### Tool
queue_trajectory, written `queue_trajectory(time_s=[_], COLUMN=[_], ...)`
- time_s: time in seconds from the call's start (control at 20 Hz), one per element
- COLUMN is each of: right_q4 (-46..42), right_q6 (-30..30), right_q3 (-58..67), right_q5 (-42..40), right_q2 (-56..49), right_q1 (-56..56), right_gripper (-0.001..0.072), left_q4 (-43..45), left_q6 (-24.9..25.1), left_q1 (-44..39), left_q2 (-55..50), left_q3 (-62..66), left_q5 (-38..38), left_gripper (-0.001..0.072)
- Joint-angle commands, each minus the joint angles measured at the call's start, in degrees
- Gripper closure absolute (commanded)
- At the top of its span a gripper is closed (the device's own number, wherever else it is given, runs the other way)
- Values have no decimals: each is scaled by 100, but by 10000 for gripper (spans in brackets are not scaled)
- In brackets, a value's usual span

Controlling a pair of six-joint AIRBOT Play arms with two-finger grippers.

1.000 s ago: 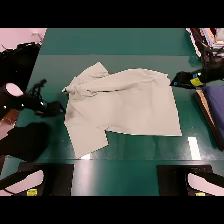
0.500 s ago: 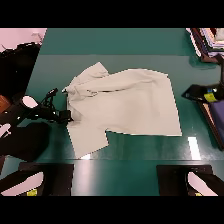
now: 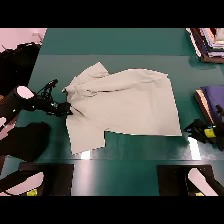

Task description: Fold the shirts.

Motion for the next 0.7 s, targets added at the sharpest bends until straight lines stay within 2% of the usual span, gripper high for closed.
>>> queue_trajectory(time_s=[0.0,0.1,0.35,0.5,0.65], right_q4=[496,643,638,645,643], right_q6=[-195,-195,-205,-284,-282], right_q3=[-501,-481,-33,638,1860], right_q5=[-527,-789,-1180,-907,-885], right_q2=[-442,-697,-951,-811,-192], right_q1=[-83,212,1056,1478,1873], right_gripper=[286,289,699,698,698], left_q4=[-15,-13,-4,170,501], left_q6=[9,9,-61,-306,-358], left_q1=[-4,-4,-2,-2,-2], left_q2=[2,2,42,664,1556], left_q3=[68,68,68,160,914], left_q5=[-39,-39,-26,157,-223], left_gripper=[679,679,681,681,680])
